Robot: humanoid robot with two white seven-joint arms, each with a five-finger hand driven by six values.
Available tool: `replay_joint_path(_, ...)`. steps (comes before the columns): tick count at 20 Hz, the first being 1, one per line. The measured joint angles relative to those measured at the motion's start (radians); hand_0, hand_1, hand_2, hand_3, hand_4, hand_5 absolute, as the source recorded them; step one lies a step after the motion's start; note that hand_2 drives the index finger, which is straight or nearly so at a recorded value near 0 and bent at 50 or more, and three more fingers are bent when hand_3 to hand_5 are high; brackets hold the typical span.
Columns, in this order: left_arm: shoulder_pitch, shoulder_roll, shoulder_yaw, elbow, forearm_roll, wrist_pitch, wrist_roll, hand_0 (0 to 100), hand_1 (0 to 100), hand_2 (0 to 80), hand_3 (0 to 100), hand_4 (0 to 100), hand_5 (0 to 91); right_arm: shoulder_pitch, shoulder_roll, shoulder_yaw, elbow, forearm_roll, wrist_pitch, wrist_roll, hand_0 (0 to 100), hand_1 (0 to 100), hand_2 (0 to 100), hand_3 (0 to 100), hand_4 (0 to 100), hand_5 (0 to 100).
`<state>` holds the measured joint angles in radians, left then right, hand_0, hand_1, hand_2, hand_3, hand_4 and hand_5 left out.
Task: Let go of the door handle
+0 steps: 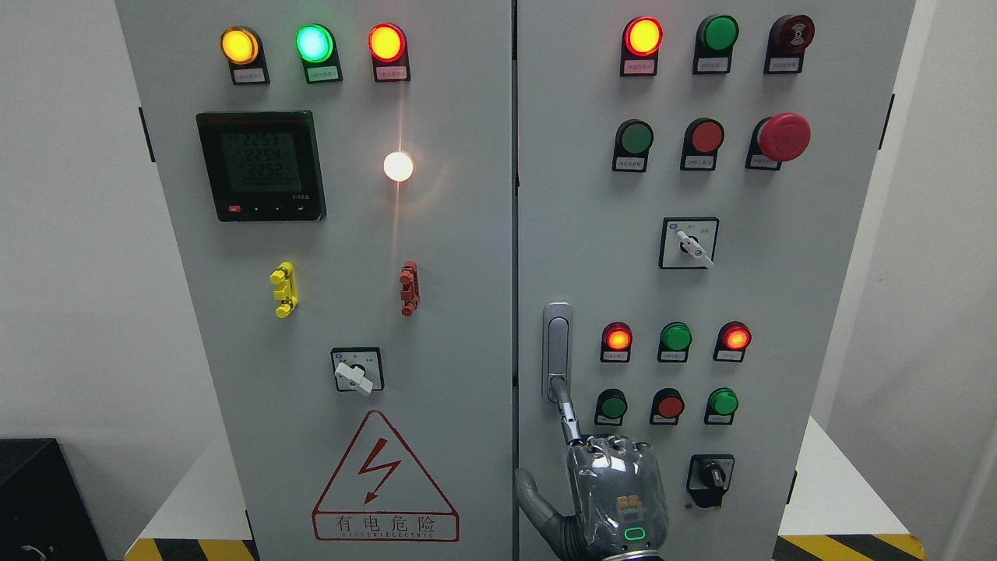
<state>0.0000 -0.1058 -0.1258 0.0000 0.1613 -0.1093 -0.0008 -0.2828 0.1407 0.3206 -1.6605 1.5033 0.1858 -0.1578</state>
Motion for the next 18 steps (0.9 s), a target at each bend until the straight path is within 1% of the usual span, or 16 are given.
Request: replay_joint_path(18,0.000,0.000,0.000,0.000,0.000,0.000,0.000,12,56,0.0,0,0,0.0,0.002,0.000,-0.006,0.022,0.000,-0.002,-0.002,34,24,5,100,100,100)
